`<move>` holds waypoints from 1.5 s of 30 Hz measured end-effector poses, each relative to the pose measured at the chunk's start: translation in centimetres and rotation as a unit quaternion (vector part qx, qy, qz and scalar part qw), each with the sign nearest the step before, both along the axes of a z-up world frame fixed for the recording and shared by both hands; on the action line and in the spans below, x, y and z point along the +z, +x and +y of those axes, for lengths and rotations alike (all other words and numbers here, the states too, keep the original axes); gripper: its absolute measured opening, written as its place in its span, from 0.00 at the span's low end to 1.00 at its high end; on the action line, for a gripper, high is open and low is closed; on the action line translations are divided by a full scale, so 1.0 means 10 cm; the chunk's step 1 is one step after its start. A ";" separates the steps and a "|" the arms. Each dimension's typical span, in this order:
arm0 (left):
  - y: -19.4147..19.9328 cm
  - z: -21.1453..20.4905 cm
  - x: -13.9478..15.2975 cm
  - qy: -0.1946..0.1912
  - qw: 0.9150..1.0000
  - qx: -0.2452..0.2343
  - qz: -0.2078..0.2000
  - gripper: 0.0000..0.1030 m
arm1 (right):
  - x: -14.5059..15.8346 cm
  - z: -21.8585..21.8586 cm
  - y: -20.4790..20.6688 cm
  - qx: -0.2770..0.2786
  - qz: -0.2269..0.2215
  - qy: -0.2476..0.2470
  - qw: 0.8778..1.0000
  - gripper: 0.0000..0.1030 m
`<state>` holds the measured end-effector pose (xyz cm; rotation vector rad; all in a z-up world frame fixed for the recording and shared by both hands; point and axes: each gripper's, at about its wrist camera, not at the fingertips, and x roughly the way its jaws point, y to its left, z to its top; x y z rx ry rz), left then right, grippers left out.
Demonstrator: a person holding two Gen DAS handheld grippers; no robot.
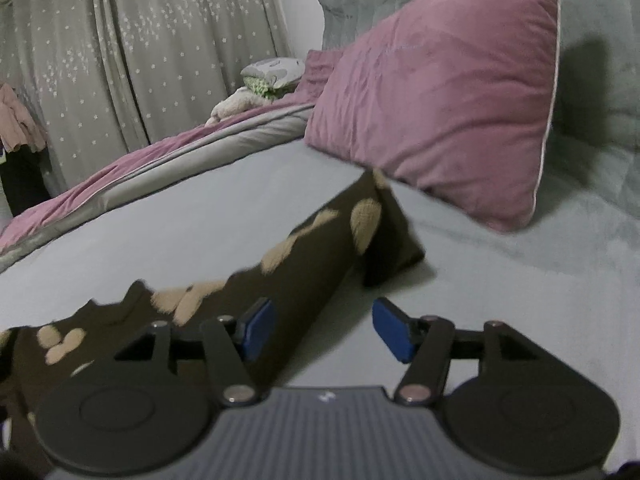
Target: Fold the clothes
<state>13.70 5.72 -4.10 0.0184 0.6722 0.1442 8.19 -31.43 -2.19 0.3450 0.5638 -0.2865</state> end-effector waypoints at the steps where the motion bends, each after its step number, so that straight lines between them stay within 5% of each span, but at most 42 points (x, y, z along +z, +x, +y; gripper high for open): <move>1: -0.07 0.00 0.00 -0.006 1.000 -0.002 0.003 0.61 | -0.02 0.04 -0.06 0.003 0.002 0.009 1.000 0.57; 13: -0.89 0.22 -0.14 -0.121 0.991 -0.031 0.039 0.63 | -0.24 0.69 -0.70 0.090 0.054 0.095 0.990 0.58; 20: -1.02 0.38 -0.19 -0.186 0.976 -0.080 0.077 0.62 | 0.02 1.03 -0.98 0.152 0.009 0.076 0.985 0.58; 26: -1.07 0.57 -0.15 -0.207 0.971 -0.080 0.084 0.62 | 0.17 1.30 -0.96 0.230 -0.023 0.063 0.971 0.58; 35: -1.07 0.85 -0.21 -0.263 0.960 -0.051 0.087 0.62 | 0.02 1.72 -0.79 0.269 0.015 -0.001 0.963 0.56; 41: -1.07 0.91 -0.21 -0.282 0.954 -0.045 0.086 0.62 | -0.01 1.86 -0.81 0.299 0.018 -0.006 0.954 0.15; 45: -1.06 0.97 -0.21 -0.304 0.948 -0.039 0.085 0.62 | 0.09 1.91 -0.87 0.323 -0.002 0.020 0.946 0.12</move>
